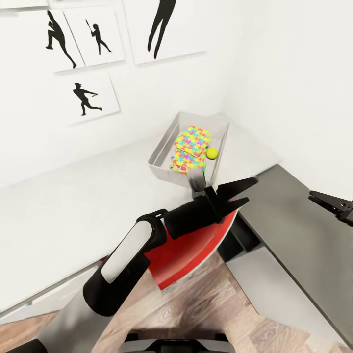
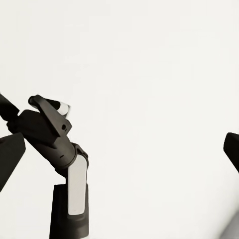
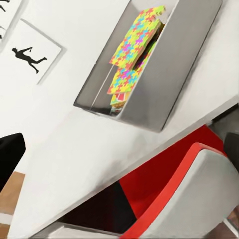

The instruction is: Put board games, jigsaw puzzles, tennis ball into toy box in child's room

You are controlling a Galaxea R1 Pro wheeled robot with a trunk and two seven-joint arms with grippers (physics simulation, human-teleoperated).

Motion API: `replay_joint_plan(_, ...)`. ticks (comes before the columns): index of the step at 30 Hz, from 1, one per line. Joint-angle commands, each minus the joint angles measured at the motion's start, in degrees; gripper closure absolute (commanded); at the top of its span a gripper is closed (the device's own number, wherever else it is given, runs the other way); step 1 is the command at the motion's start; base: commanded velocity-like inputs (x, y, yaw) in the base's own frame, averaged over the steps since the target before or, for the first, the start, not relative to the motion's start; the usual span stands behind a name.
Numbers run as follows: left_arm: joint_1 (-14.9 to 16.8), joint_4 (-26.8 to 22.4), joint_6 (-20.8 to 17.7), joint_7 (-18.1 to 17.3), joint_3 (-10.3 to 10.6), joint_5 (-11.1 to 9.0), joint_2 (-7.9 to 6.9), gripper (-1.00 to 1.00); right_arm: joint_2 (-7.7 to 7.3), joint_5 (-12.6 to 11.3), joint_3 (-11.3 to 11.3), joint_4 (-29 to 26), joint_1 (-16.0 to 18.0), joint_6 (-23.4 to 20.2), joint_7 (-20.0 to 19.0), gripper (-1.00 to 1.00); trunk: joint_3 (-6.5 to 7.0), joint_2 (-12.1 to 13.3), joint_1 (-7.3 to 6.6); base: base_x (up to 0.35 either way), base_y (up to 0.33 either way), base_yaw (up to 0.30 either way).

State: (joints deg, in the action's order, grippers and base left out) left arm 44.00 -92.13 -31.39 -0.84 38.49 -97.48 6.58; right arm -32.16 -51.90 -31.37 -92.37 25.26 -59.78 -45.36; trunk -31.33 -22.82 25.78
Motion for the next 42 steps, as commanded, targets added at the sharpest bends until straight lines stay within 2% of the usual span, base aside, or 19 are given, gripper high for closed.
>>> replay_joint_plan(1, 0.0, 0.0, -0.2, -0.1, 0.0, -0.1, 0.0, -1.0, 0.0, 0.3, 0.0, 0.0, 0.1, -0.2, -0.3, -1.0, 0.02, -0.1, 0.0, -0.314, 0.0, 0.0)
replay_joint_plan(14, 0.0, 0.0, -0.2, 0.0, 0.0, -0.1, 0.01, -1.0, 0.05, 0.3, 0.2, 0.0, 0.1, -0.2, 0.7, -1.0, 1.22, -0.1, 0.0, -0.297, 0.0, -0.001)
replay_joint_plan(26, 0.0, 0.0, -0.1, 0.5, 0.1, 0.2, 0.01, -1.0, -0.04, 0.3, 0.2, 0.0, 0.1, -0.2, 4.3, -1.0, 2.29, -0.1, 0.0, -0.083, 0.0, -0.086)
replay_joint_plan(31, -0.1, 0.1, -0.1, 1.1, 0.1, 1.9, 0.01, -1.0, -0.07, 0.2, 0.4, 0.0, 0.1, -0.2, 5.0, -1.0, 2.7, -0.1, 0.0, -0.023, 0.0, -0.168)
replay_joint_plan(33, -0.4, 0.1, -0.1, 1.4, 0.0, 3.7, 0.07, -1.0, -0.14, 0.2, 0.5, 0.0, 0.1, -0.2, 5.3, -1.0, 2.85, -0.1, 0.0, -0.013, 0.0, -0.191)
replay_joint_plan(34, -0.4, 0.1, -0.1, 1.4, 0.0, 3.7, 0.07, -1.0, -0.14, 0.2, 0.5, 0.0, 0.1, -0.2, 5.3, -1.0, 2.92, -0.1, 0.0, -0.012, 0.0, -0.195)
replay_joint_plan(36, -0.7, 0.2, -0.1, 1.5, 0.0, 5.3, 0.18, -1.0, -0.32, 0.2, 0.6, 0.0, 0.1, -0.2, 5.5, -1.0, 3.07, -0.1, 0.0, -0.008, 0.0, -0.204)
replay_joint_plan(42, -1.1, 0.2, -0.1, 1.8, 0.0, 6.8, 0.25, -1.0, -0.51, 0.2, 0.7, 0.0, 0.1, -0.2, 5.7, -1.0, 3.49, -0.1, 0.0, -0.005, 0.0, -0.213)
